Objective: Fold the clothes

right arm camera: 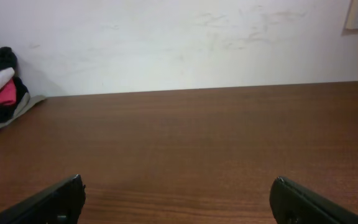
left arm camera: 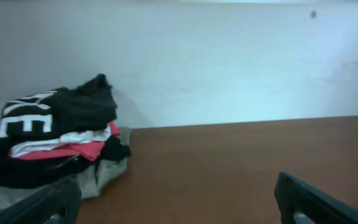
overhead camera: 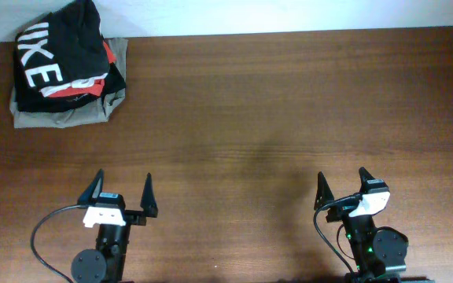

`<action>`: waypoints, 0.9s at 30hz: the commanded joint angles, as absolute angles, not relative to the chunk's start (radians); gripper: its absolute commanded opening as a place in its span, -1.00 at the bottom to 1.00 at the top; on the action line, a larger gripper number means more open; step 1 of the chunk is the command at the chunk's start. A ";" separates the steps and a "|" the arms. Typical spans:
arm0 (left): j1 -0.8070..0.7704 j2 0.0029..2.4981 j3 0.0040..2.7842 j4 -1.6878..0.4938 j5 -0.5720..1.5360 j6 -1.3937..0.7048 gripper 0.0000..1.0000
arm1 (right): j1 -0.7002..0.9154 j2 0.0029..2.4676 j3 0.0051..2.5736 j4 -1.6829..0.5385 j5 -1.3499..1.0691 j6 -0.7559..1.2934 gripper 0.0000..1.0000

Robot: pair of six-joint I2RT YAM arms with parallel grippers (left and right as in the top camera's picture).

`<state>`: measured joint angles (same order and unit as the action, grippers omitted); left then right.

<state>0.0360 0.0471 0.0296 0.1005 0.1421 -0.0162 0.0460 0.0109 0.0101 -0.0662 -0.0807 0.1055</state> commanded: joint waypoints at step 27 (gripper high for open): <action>0.083 0.005 0.009 -0.083 -0.015 -0.007 0.98 | 0.052 0.004 0.006 -0.071 -0.097 0.112 0.97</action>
<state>0.0792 0.0109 0.0151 -0.0807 -0.0051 -0.0162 0.0460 0.0109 0.0101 -0.0662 -0.0811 0.1051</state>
